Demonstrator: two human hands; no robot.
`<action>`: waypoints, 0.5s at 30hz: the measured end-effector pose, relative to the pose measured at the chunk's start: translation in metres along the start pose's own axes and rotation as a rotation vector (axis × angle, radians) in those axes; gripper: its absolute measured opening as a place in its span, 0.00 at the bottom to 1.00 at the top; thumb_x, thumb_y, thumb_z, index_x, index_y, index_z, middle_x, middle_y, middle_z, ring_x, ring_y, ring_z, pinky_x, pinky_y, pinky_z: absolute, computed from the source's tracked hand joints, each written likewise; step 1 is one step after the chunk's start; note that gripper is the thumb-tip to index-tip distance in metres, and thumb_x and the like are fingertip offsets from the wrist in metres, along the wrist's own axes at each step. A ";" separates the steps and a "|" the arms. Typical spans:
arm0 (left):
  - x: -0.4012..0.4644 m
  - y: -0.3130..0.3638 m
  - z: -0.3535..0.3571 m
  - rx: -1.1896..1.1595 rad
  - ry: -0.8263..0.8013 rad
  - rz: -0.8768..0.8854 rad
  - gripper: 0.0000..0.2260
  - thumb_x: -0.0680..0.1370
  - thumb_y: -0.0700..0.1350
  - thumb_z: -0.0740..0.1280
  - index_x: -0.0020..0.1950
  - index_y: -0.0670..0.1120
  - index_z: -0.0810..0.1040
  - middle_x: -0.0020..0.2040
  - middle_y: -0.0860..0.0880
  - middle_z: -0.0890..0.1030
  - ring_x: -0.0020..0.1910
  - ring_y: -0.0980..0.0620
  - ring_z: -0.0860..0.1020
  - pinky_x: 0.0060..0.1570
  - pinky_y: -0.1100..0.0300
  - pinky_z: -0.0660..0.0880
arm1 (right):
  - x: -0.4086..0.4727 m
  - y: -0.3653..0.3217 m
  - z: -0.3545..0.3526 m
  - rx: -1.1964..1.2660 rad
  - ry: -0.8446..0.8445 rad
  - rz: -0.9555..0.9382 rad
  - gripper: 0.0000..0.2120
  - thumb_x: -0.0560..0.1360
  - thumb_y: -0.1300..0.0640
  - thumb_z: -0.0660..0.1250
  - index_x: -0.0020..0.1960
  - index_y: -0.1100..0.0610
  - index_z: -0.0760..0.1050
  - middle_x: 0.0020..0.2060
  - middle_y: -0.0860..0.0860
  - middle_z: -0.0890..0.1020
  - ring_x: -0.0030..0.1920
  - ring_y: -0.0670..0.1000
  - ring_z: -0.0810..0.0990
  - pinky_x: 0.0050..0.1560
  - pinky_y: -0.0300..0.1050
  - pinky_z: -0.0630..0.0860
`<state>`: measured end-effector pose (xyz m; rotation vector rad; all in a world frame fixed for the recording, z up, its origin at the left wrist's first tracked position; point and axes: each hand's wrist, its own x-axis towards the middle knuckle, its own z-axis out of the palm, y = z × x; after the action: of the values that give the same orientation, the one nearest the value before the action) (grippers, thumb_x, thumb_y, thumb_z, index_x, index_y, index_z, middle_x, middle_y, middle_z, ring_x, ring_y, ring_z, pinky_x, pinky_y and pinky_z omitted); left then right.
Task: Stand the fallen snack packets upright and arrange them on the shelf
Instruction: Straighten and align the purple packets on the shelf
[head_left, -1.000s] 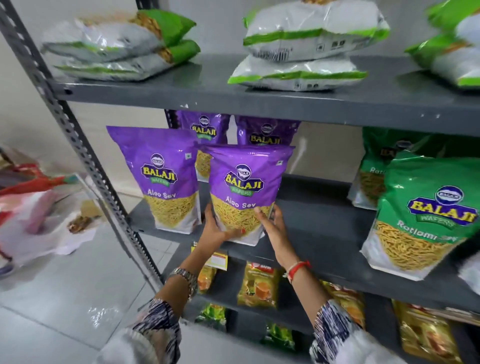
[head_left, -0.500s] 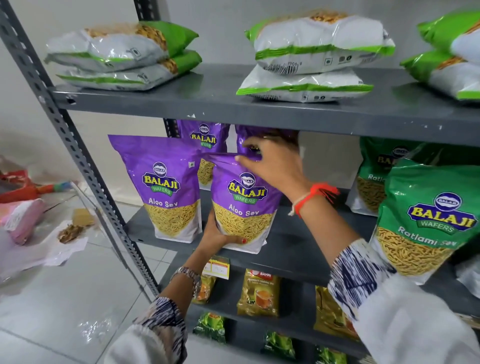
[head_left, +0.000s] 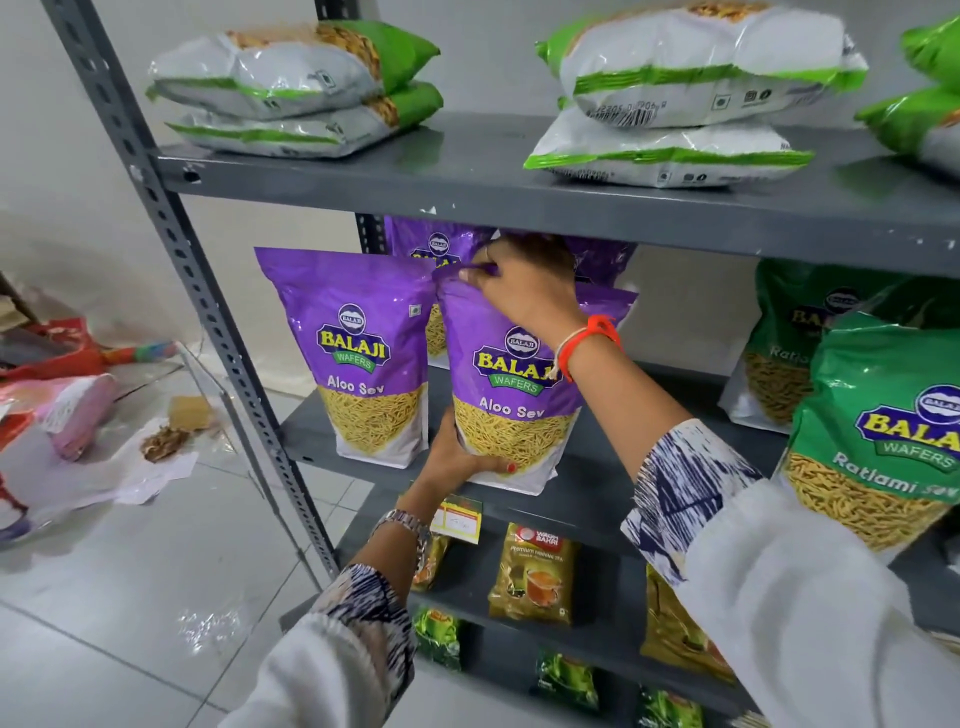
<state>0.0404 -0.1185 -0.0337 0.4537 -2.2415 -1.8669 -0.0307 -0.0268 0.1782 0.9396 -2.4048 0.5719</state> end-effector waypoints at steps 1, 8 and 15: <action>0.001 0.000 0.000 0.001 0.002 -0.002 0.40 0.58 0.39 0.81 0.61 0.51 0.61 0.53 0.55 0.74 0.56 0.52 0.73 0.57 0.56 0.72 | -0.001 0.000 -0.001 -0.003 -0.001 -0.002 0.17 0.75 0.41 0.63 0.55 0.51 0.81 0.53 0.53 0.84 0.58 0.57 0.79 0.56 0.45 0.70; -0.005 0.001 0.001 -0.002 -0.001 0.015 0.39 0.60 0.37 0.79 0.62 0.50 0.60 0.55 0.51 0.72 0.58 0.52 0.72 0.56 0.58 0.71 | -0.049 0.008 -0.004 0.062 0.388 0.013 0.17 0.76 0.45 0.63 0.60 0.52 0.79 0.57 0.53 0.83 0.58 0.57 0.79 0.56 0.53 0.75; -0.004 0.005 -0.001 0.047 -0.037 0.038 0.42 0.62 0.36 0.78 0.67 0.47 0.56 0.59 0.51 0.68 0.60 0.53 0.68 0.59 0.59 0.67 | -0.150 0.048 0.069 0.950 0.594 0.753 0.27 0.76 0.48 0.62 0.69 0.61 0.65 0.65 0.60 0.73 0.63 0.53 0.74 0.66 0.50 0.71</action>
<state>0.0436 -0.1177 -0.0286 0.3843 -2.3049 -1.8221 0.0114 0.0443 0.0268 0.0335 -1.8036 2.0343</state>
